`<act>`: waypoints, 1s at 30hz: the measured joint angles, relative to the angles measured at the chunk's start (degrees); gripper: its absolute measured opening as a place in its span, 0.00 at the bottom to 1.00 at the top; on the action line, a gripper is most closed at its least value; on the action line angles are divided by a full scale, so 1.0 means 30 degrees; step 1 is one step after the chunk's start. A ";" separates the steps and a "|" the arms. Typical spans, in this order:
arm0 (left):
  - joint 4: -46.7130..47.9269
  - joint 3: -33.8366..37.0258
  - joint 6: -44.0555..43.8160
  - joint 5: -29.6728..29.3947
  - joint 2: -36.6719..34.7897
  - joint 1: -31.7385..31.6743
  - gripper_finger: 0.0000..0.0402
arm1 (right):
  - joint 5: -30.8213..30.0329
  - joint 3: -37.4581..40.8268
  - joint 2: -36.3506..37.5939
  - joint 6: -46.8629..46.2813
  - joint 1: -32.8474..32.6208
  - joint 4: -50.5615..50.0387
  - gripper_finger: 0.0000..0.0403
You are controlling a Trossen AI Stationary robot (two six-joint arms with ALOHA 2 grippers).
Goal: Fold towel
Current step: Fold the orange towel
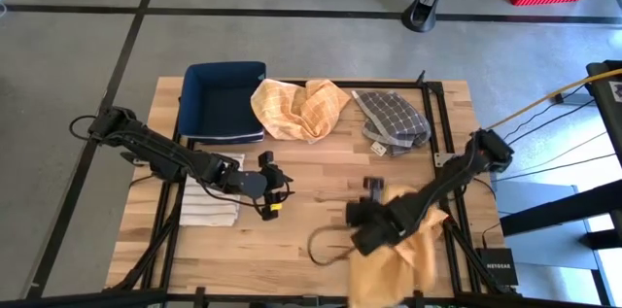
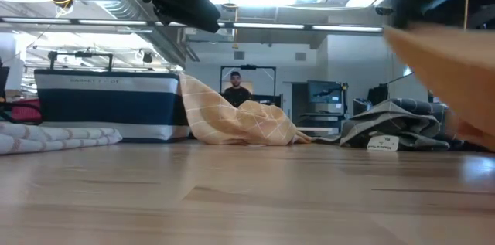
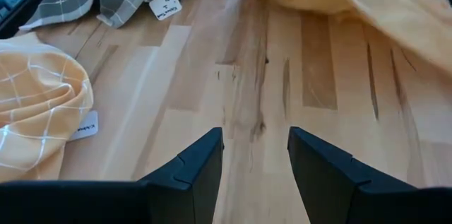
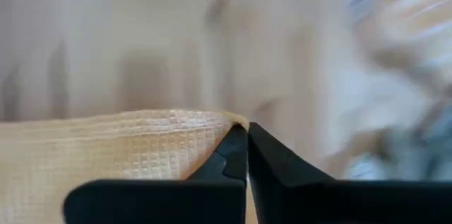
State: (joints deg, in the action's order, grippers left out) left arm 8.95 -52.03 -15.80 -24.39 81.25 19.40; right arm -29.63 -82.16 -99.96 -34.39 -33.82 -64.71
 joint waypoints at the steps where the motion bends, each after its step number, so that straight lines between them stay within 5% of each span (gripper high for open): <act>1: -0.0027 0.0000 -0.0055 0.0004 0.0000 0.0000 0.39 | -0.1075 -0.0471 0.0222 0.0097 0.0324 -0.0101 0.02; 8: -0.0179 0.0000 -0.0427 0.1249 0.0000 0.0000 0.39 | -0.5764 -0.3331 0.0588 0.2076 0.2786 -0.0387 0.01; 18: 0.2368 0.0436 -0.1786 0.1760 0.0302 -0.0143 0.39 | -0.6255 -0.4186 0.0596 0.3569 0.3627 -0.0483 0.01; 30: 0.6214 -0.0080 -0.2512 0.1090 -0.0673 -0.0123 0.39 | -0.5762 -0.4186 0.0543 0.3019 0.1639 -0.0563 0.01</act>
State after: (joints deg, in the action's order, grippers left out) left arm 27.60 -52.27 -23.34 -21.12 79.23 19.03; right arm -46.92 -94.72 -98.33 -25.33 -28.90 -66.40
